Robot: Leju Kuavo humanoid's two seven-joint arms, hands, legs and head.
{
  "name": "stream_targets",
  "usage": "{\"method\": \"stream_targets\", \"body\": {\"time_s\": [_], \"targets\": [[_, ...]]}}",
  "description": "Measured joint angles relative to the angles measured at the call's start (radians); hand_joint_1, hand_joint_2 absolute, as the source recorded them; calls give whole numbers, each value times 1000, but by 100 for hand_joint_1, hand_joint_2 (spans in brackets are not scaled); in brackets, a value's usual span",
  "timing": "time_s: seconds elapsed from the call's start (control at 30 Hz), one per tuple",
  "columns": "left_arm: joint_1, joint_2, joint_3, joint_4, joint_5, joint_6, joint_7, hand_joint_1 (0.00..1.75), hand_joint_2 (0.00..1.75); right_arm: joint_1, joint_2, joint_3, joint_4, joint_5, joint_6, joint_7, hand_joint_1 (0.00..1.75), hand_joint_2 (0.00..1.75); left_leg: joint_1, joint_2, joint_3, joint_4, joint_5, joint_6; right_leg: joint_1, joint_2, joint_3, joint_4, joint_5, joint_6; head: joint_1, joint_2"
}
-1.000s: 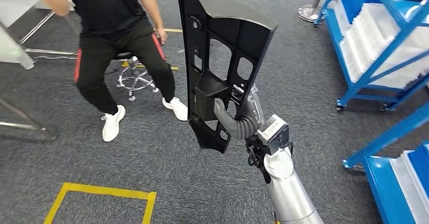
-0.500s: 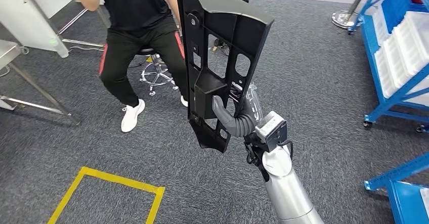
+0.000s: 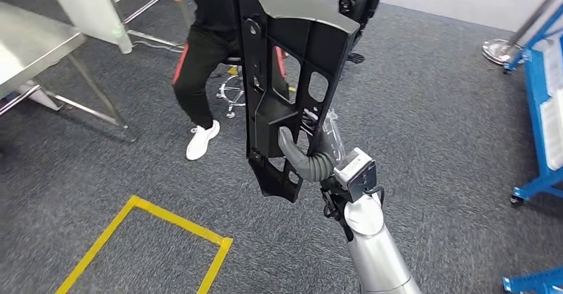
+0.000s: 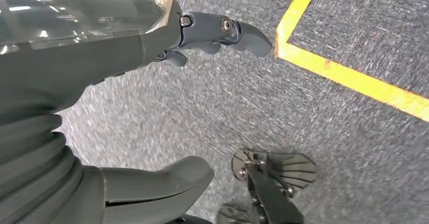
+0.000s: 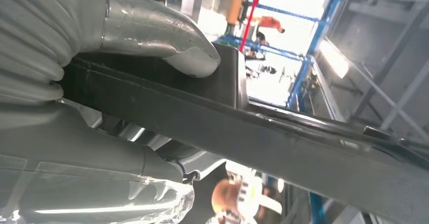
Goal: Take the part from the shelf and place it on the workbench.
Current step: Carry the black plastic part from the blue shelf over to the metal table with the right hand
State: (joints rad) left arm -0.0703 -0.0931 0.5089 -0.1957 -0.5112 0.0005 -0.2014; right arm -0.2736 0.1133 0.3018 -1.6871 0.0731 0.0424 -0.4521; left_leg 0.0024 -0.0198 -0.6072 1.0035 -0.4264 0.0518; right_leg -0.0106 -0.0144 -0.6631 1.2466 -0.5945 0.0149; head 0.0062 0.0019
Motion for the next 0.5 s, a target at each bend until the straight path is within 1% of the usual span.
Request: {"method": "stream_targets", "body": {"time_s": [0.03, 0.07, 0.1, 0.13, 0.17, 0.2, 0.23, 0.27, 0.3, 0.33, 0.37, 0.4, 0.43, 0.47, 0.5], "targets": [[0, 0, 0, 0, 0, 0, 0, 0, 175, 3, -1, -1, 0, 0, 0, 0, 175, 175, 0, -13, 0, 0, 0, 0, 0, 5, -31, 51, -12, 2, 1, 0], [0, -1, 0, 0, 0, 0, 0, 0, 175, 6, -2, -2, 0, 0, 0, 0, 175, 175, 0, -27, 1, 1, 0, 0, -1, 8, -45, 67, -8, 8, 1, 0], [1, -2, 0, 0, 0, 0, 0, 0, 175, 7, -2, -2, 0, 0, 0, 0, 175, 175, 0, -41, 2, 1, -1, 0, -2, 10, -39, 41, 11, 16, 1, 0], [2, -3, 0, 0, 0, 1, 0, 0, 175, 6, -3, -2, 0, 0, 0, 0, 175, 175, 1, -54, 3, 2, -1, -2, -4, 17, -15, -20, 42, 26, 1, 0], [2, -4, 0, 0, -1, 2, 0, 0, 175, 5, -3, -2, 0, 1, 0, 0, 175, 175, 1, -66, 3, 4, -2, -5, -8, 35, 17, -95, 74, 34, 1, 0], [2, -5, 0, 0, -1, 3, 0, 0, 175, 4, -3, -2, 0, 1, 1, 0, 175, 175, -1, -79, 1, 8, -5, -9, -12, 51, 45, -157, 100, 35, 1, 0], [2, -5, 0, 0, -2, 6, 0, 0, 175, 4, -3, -3, 0, 2, 1, 0, 175, 175, -2, -89, -1, 11, -7, -15, -14, 64, 63, -199, 116, 32, 0, 0], [3, -5, 0, 0, -2, 9, -1, 0, 175, 4, -3, -3, 0, 2, 2, -1, 175, 175, -3, -98, -4, 13, -8, -20, -15, 69, 72, -216, 122, 24, 0, 0], [4, -5, 0, 0, -3, 13, -1, 0, 175, 5, -3, -3, 0, 3, 3, -2, 175, 175, -2, -107, -7, 14, -8, -27, -13, 62, 74, -218, 125, 14, 0, 0], [7, -3, 0, 0, -4, 17, -1, 0, 175, 5, -3, -3, 1, 3, 5, -4, 175, 175, 1, -108, -9, 14, -9, -31, -14, 53, 76, -219, 127, 7, 0, 0], [9, -2, 0, 0, -6, 21, -1, 0, 175, 4, -2, -3, 1, 4, 6, -5, 175, 175, 1, -93, -13, 22, -14, -36, -15, 46, 77, -220, 128, 0, -1, 0], [11, -1, 0, 0, -9, 25, -2, 0, 175, 3, -1, -3, 1, 5, 7, -6, 175, 175, 1, -67, -23, 44, -29, -41, -16, 37, 79, -221, 128, -7, -3, 0], [11, 0, 0, 0, -12, 29, -3, 0, 175, 3, 0, -3, 1, 5, 8, -7, 175, 175, 2, -36, -42, 85, -53, -46, -17, 28, 81, -222, 128, -13, -5, 0], [10, -1, 0, 0, -16, 34, -5, 0, 175, 3, 0, -3, 1, 5, 9, -7, 175, 175, 2, -8, -72, 146, -86, -50, -14, 18, 82, -222, 126, -17, -7, 0], [9, -1, 0, 0, -19, 38, -6, 0, 175, 4, 0, -4, 1, 5, 9, -7, 175, 175, 5, 6, -107, 215, -117, -54, -12, 6, 82, -222, 124, -21, -8, 0]]}}
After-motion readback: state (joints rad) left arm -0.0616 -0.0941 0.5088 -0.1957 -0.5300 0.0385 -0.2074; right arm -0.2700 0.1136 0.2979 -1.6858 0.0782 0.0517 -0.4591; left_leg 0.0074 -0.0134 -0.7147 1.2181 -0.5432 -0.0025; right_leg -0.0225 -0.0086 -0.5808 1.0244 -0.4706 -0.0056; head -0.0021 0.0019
